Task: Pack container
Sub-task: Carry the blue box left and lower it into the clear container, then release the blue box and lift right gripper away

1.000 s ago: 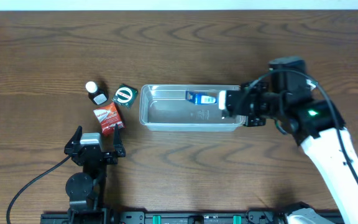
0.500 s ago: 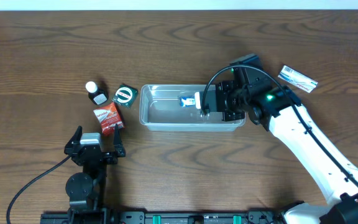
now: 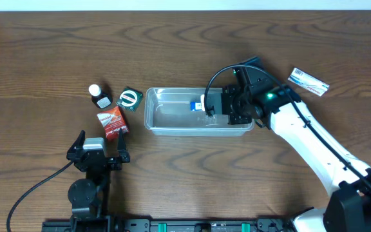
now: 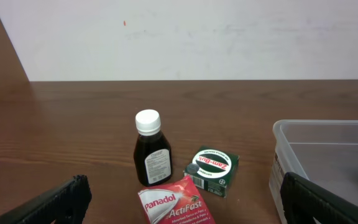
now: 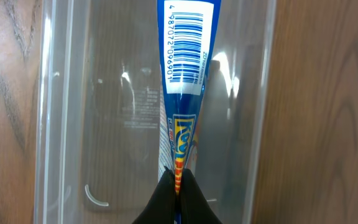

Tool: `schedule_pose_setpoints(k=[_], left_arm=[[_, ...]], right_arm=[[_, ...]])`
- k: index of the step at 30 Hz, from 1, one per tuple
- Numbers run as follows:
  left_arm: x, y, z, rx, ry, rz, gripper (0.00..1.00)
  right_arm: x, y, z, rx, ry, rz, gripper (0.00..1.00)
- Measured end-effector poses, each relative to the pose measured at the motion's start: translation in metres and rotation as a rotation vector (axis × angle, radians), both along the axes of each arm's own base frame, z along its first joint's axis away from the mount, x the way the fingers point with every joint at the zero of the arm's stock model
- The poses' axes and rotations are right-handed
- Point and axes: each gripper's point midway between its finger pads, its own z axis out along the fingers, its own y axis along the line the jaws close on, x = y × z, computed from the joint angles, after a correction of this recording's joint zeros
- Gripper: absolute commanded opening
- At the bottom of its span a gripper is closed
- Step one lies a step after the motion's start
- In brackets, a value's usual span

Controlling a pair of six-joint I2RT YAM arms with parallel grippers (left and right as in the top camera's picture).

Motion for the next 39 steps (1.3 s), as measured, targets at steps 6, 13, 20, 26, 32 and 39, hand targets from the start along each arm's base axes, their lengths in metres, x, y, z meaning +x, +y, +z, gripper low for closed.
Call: schedule_pose_setpoints(k=[6,13,20,26,32,39], left_arm=[[0.000,0.000,0.000,0.000,0.000,0.000,0.98],[0.000,0.000,0.000,0.000,0.000,0.000,0.98],[0.000,0.000,0.000,0.000,0.000,0.000,0.98],[0.000,0.000,0.000,0.000,0.000,0.000,0.98],[0.000,0.000,0.000,0.000,0.000,0.000,0.98],[0.000,0.000,0.000,0.000,0.000,0.000,0.98]], right_arm=[[0.001,0.000,-0.011,-0.013,0.024,-0.004,0.01],[0.002,0.000,-0.026,-0.029,0.056,-0.005,0.01],[0.009,0.000,-0.030,-0.032,0.040,-0.016,0.01],[0.013,-0.002,-0.029,-0.027,0.034,-0.034,0.01],[0.014,-0.002,-0.029,-0.024,0.034,-0.046,0.30],[0.014,-0.002,-0.029,-0.022,0.036,-0.051,0.44]])
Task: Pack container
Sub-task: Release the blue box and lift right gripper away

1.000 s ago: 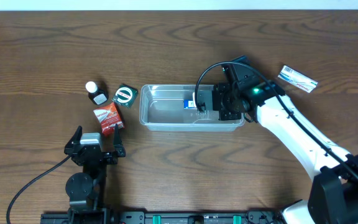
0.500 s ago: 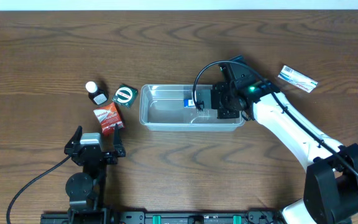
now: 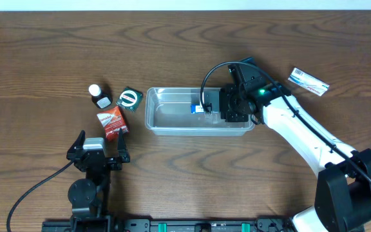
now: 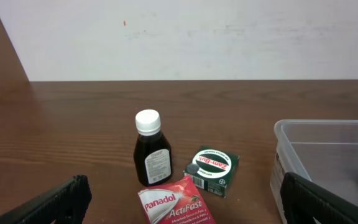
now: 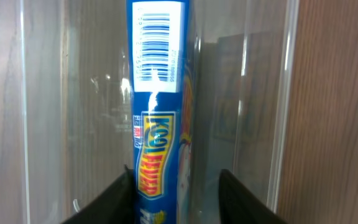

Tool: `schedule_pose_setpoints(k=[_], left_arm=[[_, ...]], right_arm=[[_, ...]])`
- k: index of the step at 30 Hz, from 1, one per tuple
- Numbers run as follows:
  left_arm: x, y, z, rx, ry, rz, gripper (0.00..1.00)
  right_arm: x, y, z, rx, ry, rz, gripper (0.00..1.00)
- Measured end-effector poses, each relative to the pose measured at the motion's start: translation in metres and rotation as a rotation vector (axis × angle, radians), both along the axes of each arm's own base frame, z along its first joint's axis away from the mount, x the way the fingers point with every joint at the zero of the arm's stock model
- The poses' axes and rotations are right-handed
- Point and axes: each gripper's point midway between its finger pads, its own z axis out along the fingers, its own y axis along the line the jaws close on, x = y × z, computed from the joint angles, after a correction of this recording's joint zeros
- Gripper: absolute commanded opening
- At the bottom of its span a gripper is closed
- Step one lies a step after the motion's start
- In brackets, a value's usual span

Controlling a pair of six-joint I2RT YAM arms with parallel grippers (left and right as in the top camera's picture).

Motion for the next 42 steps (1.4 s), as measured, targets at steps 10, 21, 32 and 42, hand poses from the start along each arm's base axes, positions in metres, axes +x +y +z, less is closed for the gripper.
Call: schedule_pose_setpoints(k=[10,21,32,42], left_arm=[[0.000,0.000,0.000,0.000,0.000,0.000,0.98],[0.000,0.000,0.000,0.000,0.000,0.000,0.98],[0.000,0.000,0.000,0.000,0.000,0.000,0.98],[0.000,0.000,0.000,0.000,0.000,0.000,0.98]], right_arm=[[-0.004,0.002,0.005,0.009,0.007,-0.015,0.45],[-0.021,0.014,0.097,0.138,-0.188,-0.006,0.45],[0.003,0.002,0.117,0.211,-0.244,-0.223,0.74],[0.061,-0.098,0.134,0.298,-0.324,-0.782,0.99]])
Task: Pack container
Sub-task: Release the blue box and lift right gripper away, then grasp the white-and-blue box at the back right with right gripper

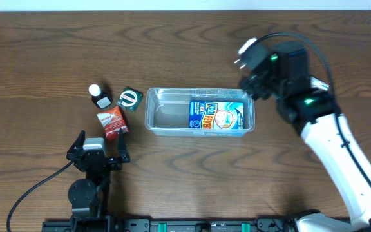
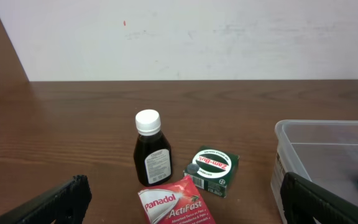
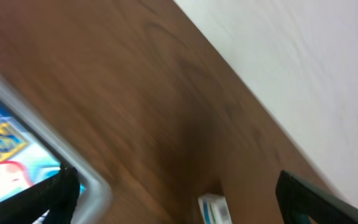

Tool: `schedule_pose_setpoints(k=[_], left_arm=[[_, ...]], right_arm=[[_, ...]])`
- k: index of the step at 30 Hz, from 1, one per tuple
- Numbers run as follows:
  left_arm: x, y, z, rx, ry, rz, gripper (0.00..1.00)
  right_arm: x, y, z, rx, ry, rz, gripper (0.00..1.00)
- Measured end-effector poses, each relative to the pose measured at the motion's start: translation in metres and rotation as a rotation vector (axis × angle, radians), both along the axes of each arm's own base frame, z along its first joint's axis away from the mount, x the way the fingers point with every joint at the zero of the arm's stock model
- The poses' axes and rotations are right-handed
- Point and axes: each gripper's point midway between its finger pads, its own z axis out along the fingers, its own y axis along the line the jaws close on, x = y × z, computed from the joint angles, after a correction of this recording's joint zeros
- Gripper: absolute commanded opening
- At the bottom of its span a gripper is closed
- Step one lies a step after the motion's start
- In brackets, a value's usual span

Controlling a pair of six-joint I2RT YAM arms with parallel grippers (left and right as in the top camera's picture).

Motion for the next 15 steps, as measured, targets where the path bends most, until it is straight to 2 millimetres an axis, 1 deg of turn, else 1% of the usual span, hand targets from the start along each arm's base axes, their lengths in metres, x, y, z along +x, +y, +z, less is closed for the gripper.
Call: schedule_pose_setpoints(k=[3,8,10,12,15], left_arm=[[0.000,0.000,0.000,0.000,0.000,0.000,0.98],[0.000,0.000,0.000,0.000,0.000,0.000,0.98],[0.000,0.000,0.000,0.000,0.000,0.000,0.98],[0.000,0.000,0.000,0.000,0.000,0.000,0.98],[0.000,0.000,0.000,0.000,0.000,0.000,0.98]], right_arm=[[0.012,-0.037,-0.008,0.047,0.022,-0.090,0.99],[0.044,-0.088,-0.024,0.125,0.002,-0.161,0.99],[0.053,-0.109,-0.039,0.128,0.013,-0.182,0.99],[0.058,-0.127,-0.054,0.116,0.032,-0.193,0.99],[0.061,-0.148,-0.076,0.081,0.061,-0.193,0.99]])
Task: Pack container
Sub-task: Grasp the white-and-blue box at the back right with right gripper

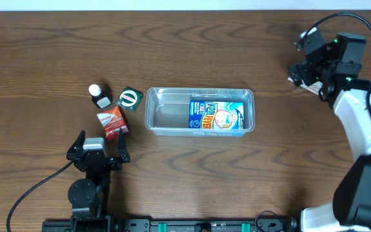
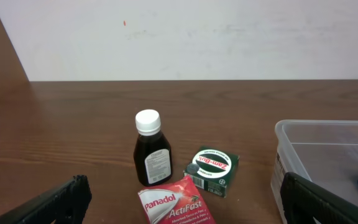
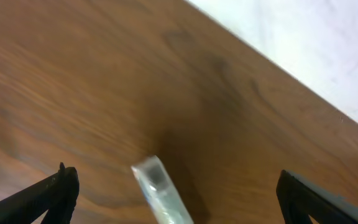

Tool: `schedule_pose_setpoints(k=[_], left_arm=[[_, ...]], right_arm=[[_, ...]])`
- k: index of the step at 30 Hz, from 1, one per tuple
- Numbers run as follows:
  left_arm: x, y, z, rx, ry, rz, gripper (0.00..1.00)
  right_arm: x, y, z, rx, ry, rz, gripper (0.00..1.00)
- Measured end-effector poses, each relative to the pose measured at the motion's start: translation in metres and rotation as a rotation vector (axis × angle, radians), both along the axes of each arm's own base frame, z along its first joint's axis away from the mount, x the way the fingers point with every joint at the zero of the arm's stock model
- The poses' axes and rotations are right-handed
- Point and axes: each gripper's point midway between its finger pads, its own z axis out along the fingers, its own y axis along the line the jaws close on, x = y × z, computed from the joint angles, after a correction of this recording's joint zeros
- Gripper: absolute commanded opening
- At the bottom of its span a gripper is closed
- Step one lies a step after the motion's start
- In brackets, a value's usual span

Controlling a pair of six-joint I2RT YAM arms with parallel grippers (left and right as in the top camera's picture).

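Observation:
The clear plastic container point(image 1: 166, 111) sits mid-table with a blue Kool Fever pack point(image 1: 216, 116) lying flat in its right half. My right gripper point(image 1: 303, 72) hangs open at the far right, over a small white box point(image 3: 161, 194) that lies between its fingers point(image 3: 59, 194) in the right wrist view; whether they touch it I cannot tell. My left gripper point(image 1: 99, 156) rests open near the front left. Ahead of it lie a dark bottle point(image 2: 151, 155), a green Zam-Buk box point(image 2: 212, 168) and a red Panadol sachet point(image 2: 174, 204).
The bottle point(image 1: 98, 95), green box point(image 1: 129, 98) and sachet point(image 1: 113, 121) cluster just left of the container. The container's left end point(image 2: 291, 163) shows at the right of the left wrist view. A white wall runs behind the table's far edge.
My right gripper has moved from beside the container's far right corner to the far right of the table, over the white box. It stays open. The left arm has not moved.
My right gripper was shut on the blue pack, held on edge inside the container. Then it stood open with the pack between its fingers. Then the pack lay flat in the container and the gripper was outside it. Now the gripper is over the white box.

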Motion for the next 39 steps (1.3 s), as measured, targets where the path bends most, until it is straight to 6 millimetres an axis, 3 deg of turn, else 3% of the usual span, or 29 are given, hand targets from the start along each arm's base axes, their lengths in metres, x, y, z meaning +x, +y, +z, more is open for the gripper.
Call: schedule_pose_setpoints(k=[6,16,20,23,31,39], left_arm=[[0.000,0.000,0.000,0.000,0.000,0.000,0.98],[0.000,0.000,0.000,0.000,0.000,0.000,0.98],[0.000,0.000,0.000,0.000,0.000,0.000,0.98],[0.000,0.000,0.000,0.000,0.000,0.000,0.98],[0.000,0.000,0.000,0.000,0.000,0.000,0.98],[0.000,0.000,0.000,0.000,0.000,0.000,0.98]], right_arm=[[0.003,-0.022,-0.033,-0.094,0.049,0.070,0.99],[0.004,-0.027,-0.093,-0.072,0.139,0.136,0.97],[0.002,-0.027,-0.109,-0.060,0.169,0.144,0.91],[0.001,-0.027,-0.112,-0.059,0.173,0.150,0.81],[0.000,-0.028,-0.114,-0.056,0.177,0.154,0.40],[-0.002,-0.028,-0.115,-0.050,0.188,0.153,0.18]])
